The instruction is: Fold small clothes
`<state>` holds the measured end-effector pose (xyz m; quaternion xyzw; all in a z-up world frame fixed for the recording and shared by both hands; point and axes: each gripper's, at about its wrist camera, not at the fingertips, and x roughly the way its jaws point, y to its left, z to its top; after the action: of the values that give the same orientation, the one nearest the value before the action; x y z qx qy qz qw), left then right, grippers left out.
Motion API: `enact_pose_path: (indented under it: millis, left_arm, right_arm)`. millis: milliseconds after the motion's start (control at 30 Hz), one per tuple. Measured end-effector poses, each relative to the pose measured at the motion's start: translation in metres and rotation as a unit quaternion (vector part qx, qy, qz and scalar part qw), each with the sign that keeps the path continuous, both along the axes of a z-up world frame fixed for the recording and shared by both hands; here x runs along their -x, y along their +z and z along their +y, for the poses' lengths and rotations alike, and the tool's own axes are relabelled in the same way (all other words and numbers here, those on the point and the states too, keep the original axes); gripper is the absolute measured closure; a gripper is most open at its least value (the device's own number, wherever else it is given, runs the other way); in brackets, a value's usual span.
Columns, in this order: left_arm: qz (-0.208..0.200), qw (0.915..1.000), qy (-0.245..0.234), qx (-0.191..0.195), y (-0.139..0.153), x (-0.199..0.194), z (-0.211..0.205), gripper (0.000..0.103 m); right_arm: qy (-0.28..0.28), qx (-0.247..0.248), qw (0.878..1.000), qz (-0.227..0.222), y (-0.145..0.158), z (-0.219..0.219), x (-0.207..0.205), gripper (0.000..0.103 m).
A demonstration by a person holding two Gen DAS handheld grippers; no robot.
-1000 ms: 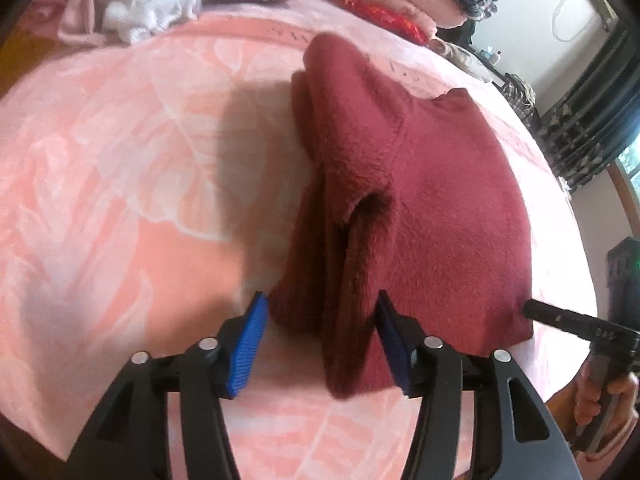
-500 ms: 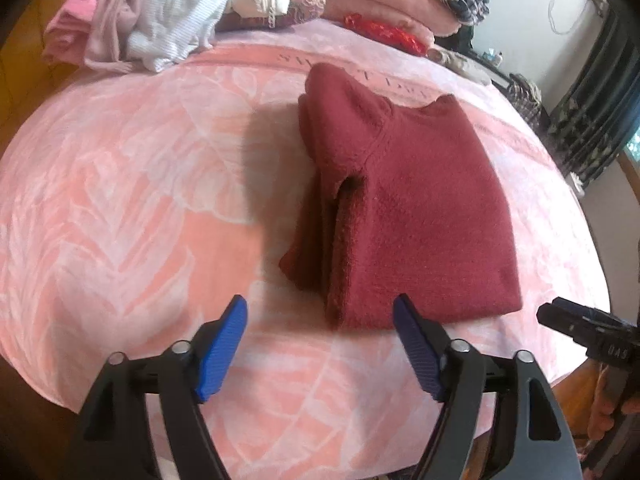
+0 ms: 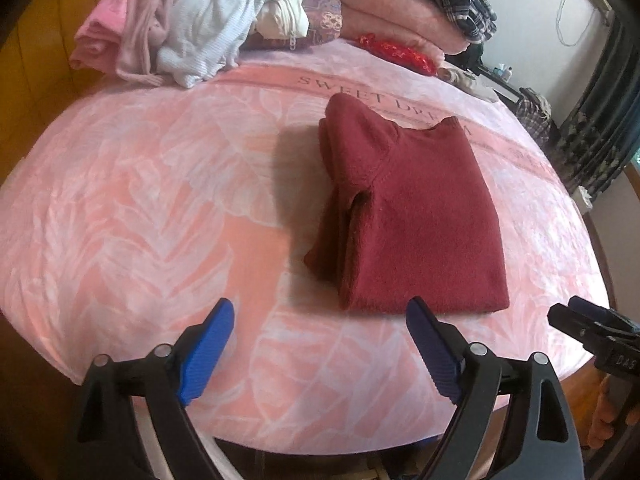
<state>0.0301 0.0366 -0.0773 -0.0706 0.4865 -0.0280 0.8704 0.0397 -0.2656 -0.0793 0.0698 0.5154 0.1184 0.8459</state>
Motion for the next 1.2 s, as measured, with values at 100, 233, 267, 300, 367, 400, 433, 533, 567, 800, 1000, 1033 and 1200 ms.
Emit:
enact_pose_path:
  millis: [100, 233, 267, 300, 367, 400, 433, 533, 567, 800, 1000, 1033, 1200]
  left_arm:
    - [-0.001, 1.0000, -0.002, -0.007, 0.003, 0.003, 0.000, 0.015]
    - [-0.004, 0.9999, -0.002, -0.016, 0.008, 0.008, 0.002, 0.015]
    - [-0.006, 0.9998, -0.003, -0.018, 0.010, 0.010, 0.002, 0.015]
    - [-0.007, 0.9998, -0.005, -0.018, 0.011, 0.011, 0.002, 0.015]
    - [-0.009, 0.9997, -0.007, -0.023, 0.013, 0.014, 0.000, 0.015]
    - [-0.010, 0.9996, -0.009, -0.024, 0.014, 0.015, 0.000, 0.014]
    - [-0.011, 0.9996, -0.010, -0.025, 0.015, 0.017, 0.000, 0.014]
    - [-0.015, 0.9993, -0.011, -0.034, 0.020, 0.021, -0.003, 0.014]
    - [-0.017, 0.9991, -0.012, -0.037, 0.021, 0.023, -0.004, 0.014]
    - [-0.033, 0.9980, -0.019, -0.051, 0.036, 0.035, -0.012, 0.014]
    - [-0.045, 0.9970, -0.026, -0.057, 0.046, 0.042, -0.018, 0.014]
    - [-0.046, 0.9969, -0.026, -0.059, 0.047, 0.042, -0.019, 0.014]
    - [-0.049, 0.9963, -0.026, -0.064, 0.049, 0.045, -0.021, 0.014]
  right_arm:
    - [-0.001, 0.000, 1.000, 0.000, 0.003, 0.002, 0.004, 0.011]
    - [0.003, 0.000, 1.000, -0.005, 0.009, 0.002, 0.009, 0.011]
    - [0.004, 0.000, 1.000, -0.005, 0.011, 0.002, 0.010, 0.011]
    - [0.004, -0.001, 1.000, -0.007, 0.013, 0.003, 0.011, 0.011]
    - [0.007, -0.001, 1.000, -0.007, 0.015, 0.003, 0.012, 0.011]
    - [0.008, -0.001, 1.000, -0.007, 0.016, 0.004, 0.014, 0.011]
    - [0.008, -0.001, 1.000, -0.008, 0.017, 0.005, 0.015, 0.011]
    - [0.013, -0.004, 1.000, -0.009, 0.019, 0.009, 0.019, 0.011]
    - [0.014, -0.004, 1.000, -0.009, 0.020, 0.010, 0.020, 0.011]
    - [0.018, -0.004, 1.000, -0.012, 0.027, 0.013, 0.027, 0.011]
    - [0.017, -0.006, 1.000, -0.019, 0.033, 0.012, 0.031, 0.011]
    - [0.016, -0.005, 1.000, -0.021, 0.034, 0.012, 0.032, 0.011]
    - [0.018, -0.004, 1.000, -0.025, 0.038, 0.012, 0.035, 0.010]
